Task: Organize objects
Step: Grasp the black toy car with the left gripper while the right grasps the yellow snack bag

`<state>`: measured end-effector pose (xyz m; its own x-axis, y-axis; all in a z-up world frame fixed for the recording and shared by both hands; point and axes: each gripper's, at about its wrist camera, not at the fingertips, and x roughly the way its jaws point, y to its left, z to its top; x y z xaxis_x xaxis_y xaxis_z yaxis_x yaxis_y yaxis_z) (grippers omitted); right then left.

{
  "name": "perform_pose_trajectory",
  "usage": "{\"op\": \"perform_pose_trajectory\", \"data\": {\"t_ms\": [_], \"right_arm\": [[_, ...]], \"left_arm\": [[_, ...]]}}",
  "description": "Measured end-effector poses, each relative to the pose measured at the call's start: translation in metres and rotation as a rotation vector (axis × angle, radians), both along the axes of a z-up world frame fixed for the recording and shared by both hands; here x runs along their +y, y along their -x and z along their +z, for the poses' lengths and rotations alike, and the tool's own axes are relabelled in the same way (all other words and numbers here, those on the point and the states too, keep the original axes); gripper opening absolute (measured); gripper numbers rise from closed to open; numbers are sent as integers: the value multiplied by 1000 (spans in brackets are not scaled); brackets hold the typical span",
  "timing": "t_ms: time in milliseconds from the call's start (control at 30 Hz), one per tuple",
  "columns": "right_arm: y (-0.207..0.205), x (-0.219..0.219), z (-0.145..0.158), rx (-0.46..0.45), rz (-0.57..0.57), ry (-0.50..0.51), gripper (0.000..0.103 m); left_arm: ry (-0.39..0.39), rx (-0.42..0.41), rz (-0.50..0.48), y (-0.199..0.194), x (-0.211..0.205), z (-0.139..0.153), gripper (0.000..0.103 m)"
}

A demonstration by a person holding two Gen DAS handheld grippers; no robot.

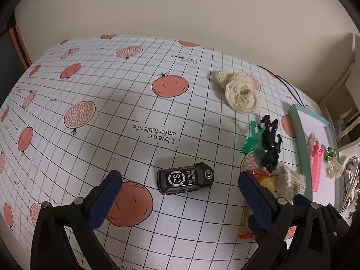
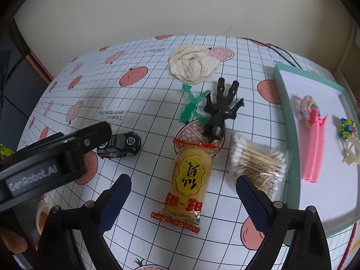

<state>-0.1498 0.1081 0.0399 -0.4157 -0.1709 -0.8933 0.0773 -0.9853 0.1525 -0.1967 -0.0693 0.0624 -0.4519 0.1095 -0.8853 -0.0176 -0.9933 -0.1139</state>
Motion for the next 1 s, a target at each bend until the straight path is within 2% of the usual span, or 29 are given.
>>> {"op": "perform_pose_trajectory", "data": {"t_ms": [300,667,867,1000], "right_arm": [[3,-2,-15,-40,2,-10,88],[7,-1,-34,-79,-4,-36,85],[9,-3,-34,-67,-3,-52,85],[10,-6,-35,-58,3,-75,84]], "left_arm": [[9,-28,2,8,5,-19,103],[12,-60,9,17,11,-40,103],[26,-73,11,20,14,-49,102],[34,-84,13,21,15,-54,97]]}}
